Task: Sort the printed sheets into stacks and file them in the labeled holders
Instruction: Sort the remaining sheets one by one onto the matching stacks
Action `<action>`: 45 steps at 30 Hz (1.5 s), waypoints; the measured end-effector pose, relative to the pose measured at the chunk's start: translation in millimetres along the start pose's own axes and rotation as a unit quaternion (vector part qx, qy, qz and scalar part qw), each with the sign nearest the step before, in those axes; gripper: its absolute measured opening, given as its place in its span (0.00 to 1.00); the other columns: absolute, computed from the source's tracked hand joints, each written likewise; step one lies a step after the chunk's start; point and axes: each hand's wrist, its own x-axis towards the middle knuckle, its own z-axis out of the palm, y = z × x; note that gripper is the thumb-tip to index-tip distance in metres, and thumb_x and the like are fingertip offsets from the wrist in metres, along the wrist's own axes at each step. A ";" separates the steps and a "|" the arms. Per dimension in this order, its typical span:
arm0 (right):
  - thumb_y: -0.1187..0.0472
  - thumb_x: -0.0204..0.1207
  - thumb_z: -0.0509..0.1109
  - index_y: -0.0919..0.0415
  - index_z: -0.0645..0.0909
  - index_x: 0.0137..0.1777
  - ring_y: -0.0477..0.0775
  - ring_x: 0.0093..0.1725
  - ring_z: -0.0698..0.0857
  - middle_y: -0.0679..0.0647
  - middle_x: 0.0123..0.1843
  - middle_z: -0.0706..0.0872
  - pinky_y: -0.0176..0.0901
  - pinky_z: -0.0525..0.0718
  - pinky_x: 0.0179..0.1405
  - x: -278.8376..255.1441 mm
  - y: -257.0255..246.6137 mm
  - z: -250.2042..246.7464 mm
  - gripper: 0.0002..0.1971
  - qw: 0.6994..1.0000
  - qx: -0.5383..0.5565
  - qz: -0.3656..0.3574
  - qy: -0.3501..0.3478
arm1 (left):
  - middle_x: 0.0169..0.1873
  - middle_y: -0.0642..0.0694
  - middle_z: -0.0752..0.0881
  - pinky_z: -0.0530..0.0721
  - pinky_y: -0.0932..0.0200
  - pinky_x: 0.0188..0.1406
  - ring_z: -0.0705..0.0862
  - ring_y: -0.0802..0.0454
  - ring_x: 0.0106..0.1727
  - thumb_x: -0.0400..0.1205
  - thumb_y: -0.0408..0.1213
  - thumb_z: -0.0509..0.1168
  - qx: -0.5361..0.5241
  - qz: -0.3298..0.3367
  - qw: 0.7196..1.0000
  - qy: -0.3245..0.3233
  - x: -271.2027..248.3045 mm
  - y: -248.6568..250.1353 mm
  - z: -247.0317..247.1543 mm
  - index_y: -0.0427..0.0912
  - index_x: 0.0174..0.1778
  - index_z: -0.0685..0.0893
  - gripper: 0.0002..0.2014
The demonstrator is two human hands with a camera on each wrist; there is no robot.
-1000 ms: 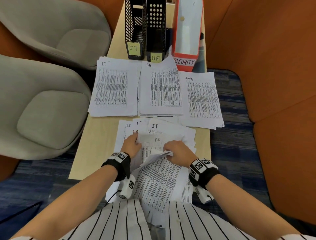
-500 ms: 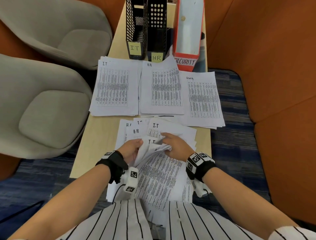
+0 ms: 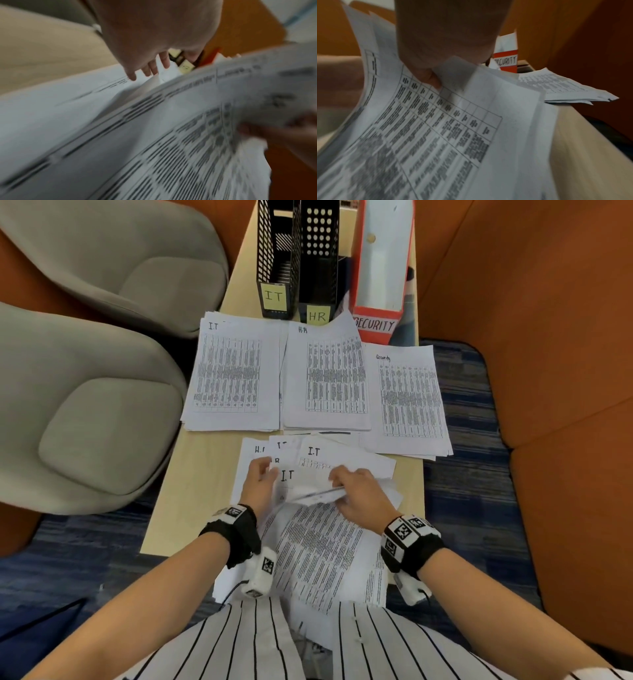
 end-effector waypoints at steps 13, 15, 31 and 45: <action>0.48 0.69 0.80 0.54 0.63 0.80 0.53 0.77 0.68 0.54 0.78 0.68 0.52 0.68 0.77 41.5 31.6 -90.3 0.42 0.937 0.199 0.227 0.177 | 0.44 0.47 0.87 0.84 0.57 0.46 0.85 0.44 0.50 0.82 0.37 0.65 0.092 0.084 0.990 -0.068 -1.9 47.3 -19.1 0.40 0.57 0.82 0.10; 0.41 0.64 0.81 0.53 0.50 0.85 0.54 0.82 0.61 0.55 0.84 0.58 0.56 0.62 0.81 28.0 45.7 -88.6 0.56 0.876 0.319 0.320 0.168 | 0.54 0.44 0.87 0.82 0.49 0.62 0.85 0.46 0.59 0.78 0.44 0.70 0.035 0.070 0.996 -0.051 7.2 57.6 -34.5 0.37 0.64 0.81 0.21; 0.57 0.66 0.83 0.51 0.84 0.59 0.54 0.59 0.88 0.56 0.56 0.90 0.57 0.84 0.64 29.9 -17.3 -108.2 0.22 0.851 0.495 0.128 0.120 | 0.55 0.49 0.85 0.80 0.52 0.66 0.82 0.47 0.66 0.74 0.48 0.70 -0.095 0.266 0.959 0.033 -26.6 145.3 -14.7 0.46 0.60 0.78 0.20; 0.62 0.69 0.81 0.49 0.81 0.63 0.52 0.62 0.86 0.58 0.60 0.88 0.65 0.82 0.66 40.6 -32.4 -97.0 0.23 0.829 0.515 0.132 0.173 | 0.49 0.56 0.84 0.83 0.64 0.52 0.84 0.69 0.50 0.70 0.54 0.71 -0.113 0.279 0.954 0.014 -5.8 132.9 -11.6 0.48 0.53 0.81 0.20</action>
